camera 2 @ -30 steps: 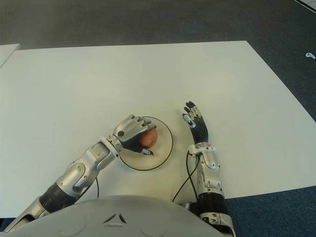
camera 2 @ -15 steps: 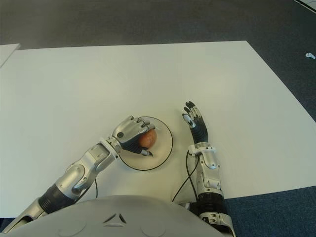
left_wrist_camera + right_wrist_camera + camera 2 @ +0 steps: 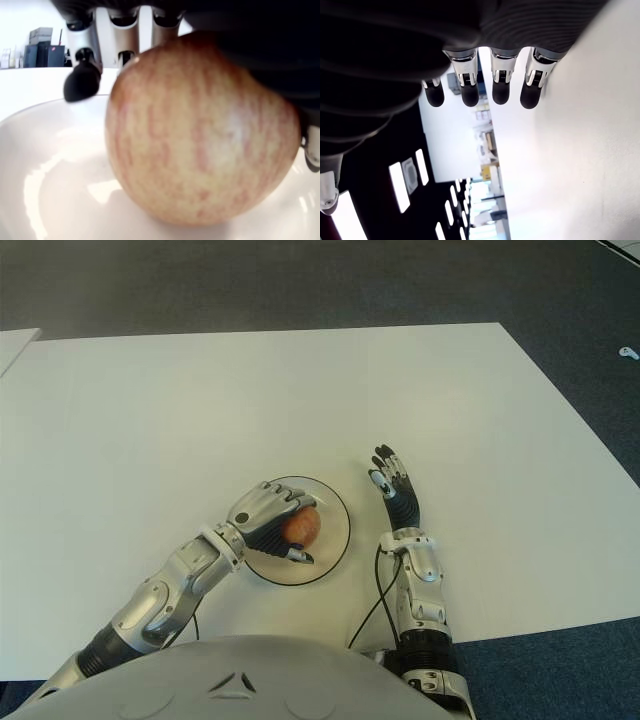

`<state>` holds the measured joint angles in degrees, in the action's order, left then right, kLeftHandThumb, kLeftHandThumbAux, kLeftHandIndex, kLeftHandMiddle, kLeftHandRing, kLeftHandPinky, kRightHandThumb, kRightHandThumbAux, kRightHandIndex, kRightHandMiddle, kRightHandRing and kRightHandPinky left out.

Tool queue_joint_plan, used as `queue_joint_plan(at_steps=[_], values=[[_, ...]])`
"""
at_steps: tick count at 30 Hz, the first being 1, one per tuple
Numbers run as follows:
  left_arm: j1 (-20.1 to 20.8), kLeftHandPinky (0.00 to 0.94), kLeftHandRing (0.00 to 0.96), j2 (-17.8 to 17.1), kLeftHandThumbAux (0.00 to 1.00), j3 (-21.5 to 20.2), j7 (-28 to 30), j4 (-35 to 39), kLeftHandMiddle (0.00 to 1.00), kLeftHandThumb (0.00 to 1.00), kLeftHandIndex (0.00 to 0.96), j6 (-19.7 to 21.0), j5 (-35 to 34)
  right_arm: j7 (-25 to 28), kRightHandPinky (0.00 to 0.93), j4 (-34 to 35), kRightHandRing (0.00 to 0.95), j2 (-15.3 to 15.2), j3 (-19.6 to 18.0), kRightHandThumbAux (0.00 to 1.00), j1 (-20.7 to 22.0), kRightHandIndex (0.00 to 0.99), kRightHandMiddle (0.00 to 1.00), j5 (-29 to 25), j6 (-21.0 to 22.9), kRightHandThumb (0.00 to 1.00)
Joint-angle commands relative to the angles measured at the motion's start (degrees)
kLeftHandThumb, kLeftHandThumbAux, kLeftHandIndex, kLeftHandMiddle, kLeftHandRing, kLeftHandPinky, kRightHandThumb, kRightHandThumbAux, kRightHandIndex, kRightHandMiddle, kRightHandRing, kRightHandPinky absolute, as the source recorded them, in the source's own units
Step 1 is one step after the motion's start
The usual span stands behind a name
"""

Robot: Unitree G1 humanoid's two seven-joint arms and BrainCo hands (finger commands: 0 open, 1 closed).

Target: Put the apples into the plate.

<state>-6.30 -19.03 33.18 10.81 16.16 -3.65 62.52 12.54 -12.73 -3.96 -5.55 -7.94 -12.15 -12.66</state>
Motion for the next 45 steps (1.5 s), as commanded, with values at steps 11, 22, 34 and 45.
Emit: queue_joint_plan(at_steps=[11, 22, 34, 45], values=[[-0.08, 0.006, 0.005, -1.24, 0.290, 0.34, 1.05, 0.82, 0.006, 0.144, 0.004, 1.02, 3.55, 0.73, 0.043, -3.88, 0.025, 0.47, -0.09, 0.500, -1.31, 0.060, 0.045, -0.03, 2.36, 0.150], [-0.28, 0.000, 0.000, -1.62, 0.292, 0.06, 0.56, 1.73, 0.000, 0.104, 0.000, 1.04, 4.59, 1.47, 0.028, -4.16, 0.016, 0.58, -0.53, 0.500, -1.20, 0.053, 0.039, -0.53, 2.25, 0.154], [-1.38, 0.000, 0.000, -0.63, 0.299, -0.82, 2.10, 3.00, 0.000, 0.065, 0.000, 2.41, 3.25, 1.57, 0.043, -3.85, 0.024, 0.58, -0.66, 0.488, -1.61, 0.052, 0.044, -0.35, 2.07, 0.159], [-3.04, 0.000, 0.000, 1.48, 0.282, -1.59, 1.03, 3.52, 0.000, 0.078, 0.000, 4.91, 2.64, 2.09, 0.045, -3.41, 0.029, 0.51, -0.55, 0.488, -2.12, 0.052, 0.049, -0.44, 1.85, 0.166]])
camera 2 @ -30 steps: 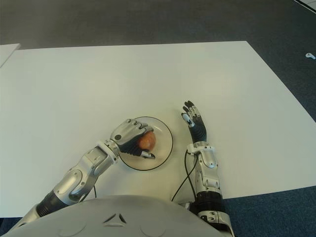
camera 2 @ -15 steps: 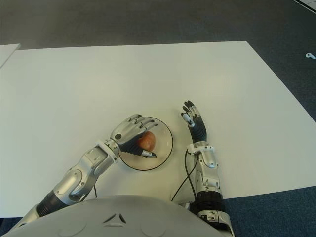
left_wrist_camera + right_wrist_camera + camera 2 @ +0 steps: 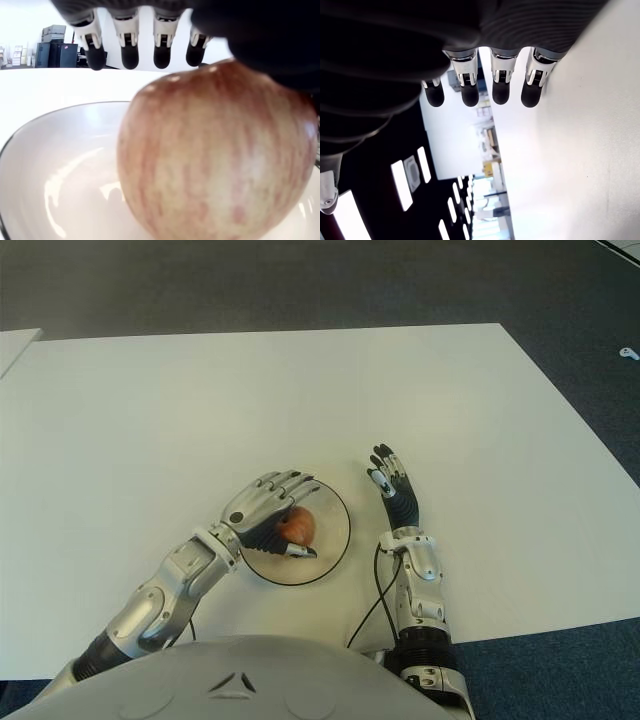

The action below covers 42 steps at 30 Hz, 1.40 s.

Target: Put the apples into the plate.

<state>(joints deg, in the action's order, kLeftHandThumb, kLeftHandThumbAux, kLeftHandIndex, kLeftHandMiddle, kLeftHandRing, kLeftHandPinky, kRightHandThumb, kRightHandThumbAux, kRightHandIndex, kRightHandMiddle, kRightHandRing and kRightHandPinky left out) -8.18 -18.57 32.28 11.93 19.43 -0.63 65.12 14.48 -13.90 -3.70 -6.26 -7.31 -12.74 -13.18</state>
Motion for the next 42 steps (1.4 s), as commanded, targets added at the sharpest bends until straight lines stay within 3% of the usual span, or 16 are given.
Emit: queue_joint_plan(at_steps=[1, 16, 19, 21, 24, 27, 29, 31, 33, 37, 42], values=[[-1.39, 0.000, 0.000, 1.20, 0.282, -0.74, -0.41, 0.39, 0.000, 0.080, 0.000, 2.20, 0.26, 0.15, 0.046, -2.07, 0.029, 0.23, 0.18, 0.488, -2.84, 0.053, 0.050, 0.20, 2.41, 0.167], [-6.48, 0.000, 0.000, 4.56, 0.290, -4.79, -4.65, 5.14, 0.000, 0.149, 0.000, 6.14, -2.55, 0.36, 0.061, -0.97, 0.040, -0.03, 0.38, 0.476, -4.11, 0.062, 0.055, 0.63, 1.91, 0.158], [-10.65, 0.003, 0.000, 5.31, 0.287, -10.97, -7.84, 8.81, 0.000, 0.149, 0.000, 6.76, -8.42, -0.06, 0.070, 0.26, 0.043, 0.34, 0.65, 0.474, -4.73, 0.065, 0.056, 0.60, 2.64, 0.160], [-12.17, 0.006, 0.000, 6.09, 0.286, -12.57, -9.12, 9.79, 0.000, 0.147, 0.000, 6.73, -10.45, -0.18, 0.075, 0.75, 0.045, 0.39, 0.71, 0.473, -5.00, 0.066, 0.056, 0.59, 2.90, 0.161], [-14.72, 0.020, 0.000, 9.79, 0.283, -13.95, -12.34, 10.09, 0.000, 0.139, 0.000, 7.01, -14.91, -0.21, 0.073, 1.57, 0.044, 0.35, 0.79, 0.471, -5.54, 0.067, 0.055, 0.54, 3.24, 0.164], [-18.36, 0.021, 0.000, 16.04, 0.283, -17.08, -15.91, 10.08, 0.000, 0.129, 0.000, 5.81, -27.31, -0.03, 0.069, 1.69, 0.041, 0.12, 0.70, 0.472, -5.64, 0.065, 0.052, 0.43, 3.39, 0.165], [-19.83, 0.013, 0.000, 19.08, 0.286, -18.84, -17.03, 9.71, 0.000, 0.119, 0.000, 4.39, -34.45, 0.10, 0.067, 1.81, 0.039, 0.00, 0.62, 0.473, -5.75, 0.065, 0.051, 0.35, 3.47, 0.165], [-22.51, 0.007, 0.000, 22.99, 0.285, -22.75, -18.93, 7.58, 0.000, 0.089, 0.017, -0.20, -45.00, 0.20, 0.061, 2.03, 0.037, -0.16, 0.58, 0.472, -5.87, 0.066, 0.050, 0.28, 3.73, 0.165], [-24.45, 0.002, 0.000, 24.07, 0.283, -25.01, -20.01, 5.64, 0.000, 0.064, 0.036, -3.72, -49.59, 0.31, 0.056, 2.16, 0.035, -0.29, 0.54, 0.471, -5.96, 0.067, 0.049, 0.19, 3.93, 0.164], [-27.53, 0.018, 0.000, 24.42, 0.287, -27.38, -22.71, 2.86, 0.010, 0.026, 0.079, -9.41, -51.47, 0.46, 0.052, 2.16, 0.031, -0.50, 0.57, 0.470, -6.04, 0.070, 0.047, 0.18, 4.21, 0.164], [-27.71, 0.053, 0.004, 24.19, 0.318, -28.02, -24.45, -0.30, 0.031, 0.003, 0.131, -14.42, -51.33, 0.58, 0.060, 1.83, 0.033, -0.62, 0.52, 0.473, -6.01, 0.074, 0.048, 0.43, 3.71, 0.163]])
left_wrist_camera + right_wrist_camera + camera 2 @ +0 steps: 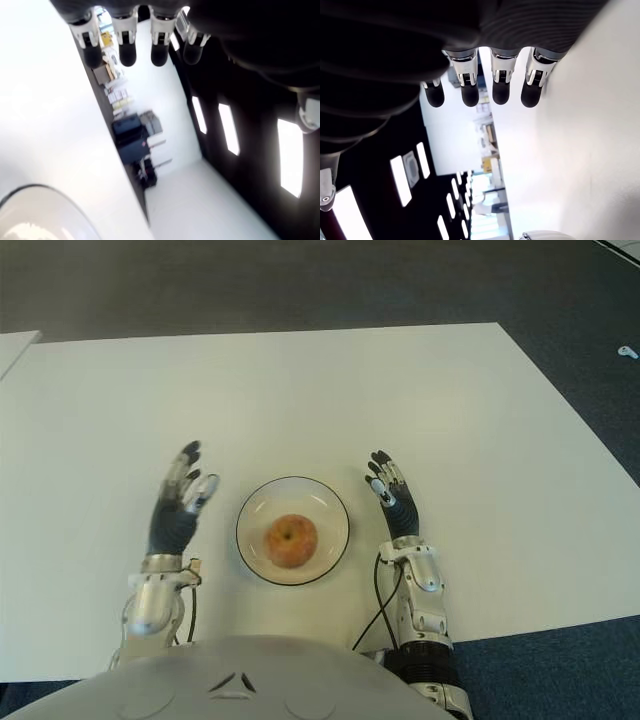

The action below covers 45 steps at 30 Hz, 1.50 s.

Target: Put the apples into the plate.

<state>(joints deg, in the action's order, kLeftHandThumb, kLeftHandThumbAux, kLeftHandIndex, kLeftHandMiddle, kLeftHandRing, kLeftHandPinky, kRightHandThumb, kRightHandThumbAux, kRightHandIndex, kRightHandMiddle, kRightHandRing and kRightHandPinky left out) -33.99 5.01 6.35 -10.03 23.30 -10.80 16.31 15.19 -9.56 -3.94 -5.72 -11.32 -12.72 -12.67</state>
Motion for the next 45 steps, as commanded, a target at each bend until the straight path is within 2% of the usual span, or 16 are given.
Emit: queue_joint_plan(at_steps=[1, 3, 5, 13, 20, 25, 31, 33, 36, 39, 41, 45], values=[[-1.80, 0.056, 0.005, 0.41, 0.323, -2.17, -2.63, -4.82, 0.033, 0.002, 0.134, -5.11, -2.67, -0.11, 0.061, -2.49, 0.033, -0.41, 0.00, 0.474, -2.03, 0.074, 0.048, 0.40, 3.19, 0.163], [-1.37, 0.061, 0.010, -0.03, 0.340, -2.18, -2.66, -6.76, 0.038, 0.002, 0.144, -7.34, -3.38, -0.17, 0.059, -2.14, 0.034, -0.51, 0.12, 0.473, -2.14, 0.074, 0.048, 0.45, 3.39, 0.161], [-0.43, 0.060, 0.014, -0.69, 0.360, -2.59, -2.51, -12.17, 0.042, 0.010, 0.152, -11.74, -4.82, -0.31, 0.053, -1.91, 0.032, -0.66, 0.22, 0.473, -2.21, 0.073, 0.047, 0.64, 3.54, 0.158], [2.75, 0.052, 0.018, -2.56, 0.407, -4.30, -1.98, -24.96, 0.046, 0.042, 0.161, -24.88, -6.96, -0.50, 0.048, -2.52, 0.026, -1.16, -0.19, 0.475, -1.53, 0.067, 0.043, 0.71, 3.91, 0.151], [4.43, 0.044, 0.016, -3.22, 0.382, -4.80, -1.49, -29.65, 0.045, 0.039, 0.149, -30.01, -7.77, -0.09, 0.058, -2.99, 0.031, -1.47, -0.13, 0.482, -1.20, 0.069, 0.046, 0.61, 3.56, 0.151], [7.99, 0.041, 0.026, -3.52, 0.380, -5.53, 0.97, -37.65, 0.060, 0.061, 0.159, -34.24, -12.44, 0.79, 0.070, -4.06, 0.041, -1.97, 0.04, 0.478, -0.75, 0.074, 0.053, 0.64, 2.92, 0.148], [9.36, 0.081, 0.048, -3.00, 0.371, -6.05, 1.35, -44.48, 0.074, 0.074, 0.155, -38.27, -13.06, 1.77, 0.088, -4.79, 0.056, -2.32, -0.05, 0.479, -0.41, 0.084, 0.066, 0.44, 2.36, 0.146], [9.40, 0.093, 0.056, -2.70, 0.368, -6.05, 1.12, -45.49, 0.079, 0.075, 0.153, -38.85, -12.96, 2.22, 0.092, -4.92, 0.062, -2.48, -0.13, 0.481, -0.35, 0.090, 0.072, 0.21, 2.23, 0.147], [6.39, 0.105, 0.067, 0.71, 0.372, -3.35, -1.36, -39.42, 0.087, 0.079, 0.158, -36.98, -8.16, 2.99, 0.096, -5.15, 0.067, -2.62, -0.19, 0.488, -0.35, 0.096, 0.078, -0.11, 1.67, 0.150], [2.29, 0.099, 0.070, 4.26, 0.370, -0.82, -3.71, -31.18, 0.091, 0.074, 0.153, -31.79, -3.42, 3.92, 0.072, -5.00, 0.055, -2.69, -0.07, 0.503, -0.83, 0.095, 0.072, -0.30, 0.84, 0.146], [1.07, 0.079, 0.060, 4.65, 0.365, -0.43, -4.75, -29.17, 0.087, 0.058, 0.136, -29.47, -2.14, 4.33, 0.045, -4.81, 0.040, -2.70, -0.01, 0.517, -1.17, 0.087, 0.062, -0.39, 0.56, 0.141], [-0.95, 0.052, 0.044, 4.65, 0.373, 0.74, -5.75, -25.33, 0.071, 0.043, 0.097, -22.25, -0.92, 5.73, 0.011, -4.33, 0.011, -2.93, 0.21, 0.543, -2.08, 0.067, 0.040, -0.68, -0.36, 0.136]])
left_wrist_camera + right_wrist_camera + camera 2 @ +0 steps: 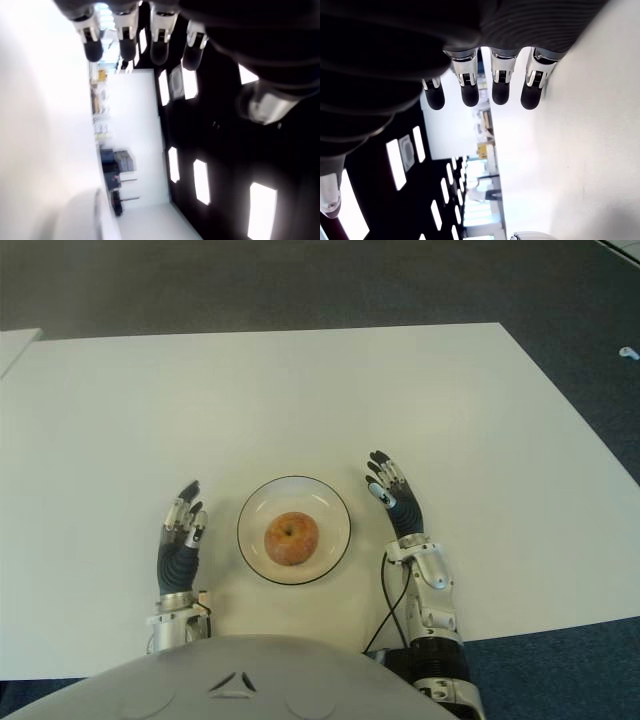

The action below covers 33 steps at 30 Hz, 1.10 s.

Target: Put the apples into the plate.

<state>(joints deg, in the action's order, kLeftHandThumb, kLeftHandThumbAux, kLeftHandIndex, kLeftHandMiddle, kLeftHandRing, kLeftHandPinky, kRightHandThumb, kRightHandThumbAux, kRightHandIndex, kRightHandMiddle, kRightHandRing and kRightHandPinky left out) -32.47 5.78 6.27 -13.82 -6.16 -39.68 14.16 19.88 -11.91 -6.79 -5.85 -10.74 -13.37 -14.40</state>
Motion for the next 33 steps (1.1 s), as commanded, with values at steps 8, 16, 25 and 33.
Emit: queue_joint_plan(at_steps=[8, 16, 25, 33], values=[[-7.56, 0.035, 0.012, 3.05, 0.390, 6.06, -3.06, 13.88, 0.023, 0.047, 0.017, 18.33, 3.05, 3.02, 0.000, -1.52, 0.000, -0.69, 0.62, 0.591, -4.05, 0.026, 0.005, 0.04, 0.01, 0.116], [-9.54, 0.051, 0.012, 0.95, 0.403, 8.26, -2.88, 18.35, 0.012, 0.057, 0.000, 24.90, 2.98, 3.26, 0.000, 1.14, 0.000, -0.94, 1.41, 0.625, -6.21, 0.003, 0.000, 0.28, 1.46, 0.110], [-11.94, 0.045, 0.015, -1.49, 0.404, 9.52, -0.26, 21.70, 0.019, 0.052, 0.000, 29.81, 1.11, 1.30, 0.000, 4.80, 0.000, -0.84, 2.54, 0.613, -8.49, 0.000, 0.000, 1.50, 2.99, 0.139], [-13.06, 0.016, 0.009, -3.40, 0.412, 10.47, 1.42, 23.64, 0.010, 0.058, 0.000, 33.26, -0.11, 0.15, 0.000, 8.13, 0.000, -1.24, 3.68, 0.613, -10.25, 0.000, 0.000, 1.83, 4.91, 0.130]])
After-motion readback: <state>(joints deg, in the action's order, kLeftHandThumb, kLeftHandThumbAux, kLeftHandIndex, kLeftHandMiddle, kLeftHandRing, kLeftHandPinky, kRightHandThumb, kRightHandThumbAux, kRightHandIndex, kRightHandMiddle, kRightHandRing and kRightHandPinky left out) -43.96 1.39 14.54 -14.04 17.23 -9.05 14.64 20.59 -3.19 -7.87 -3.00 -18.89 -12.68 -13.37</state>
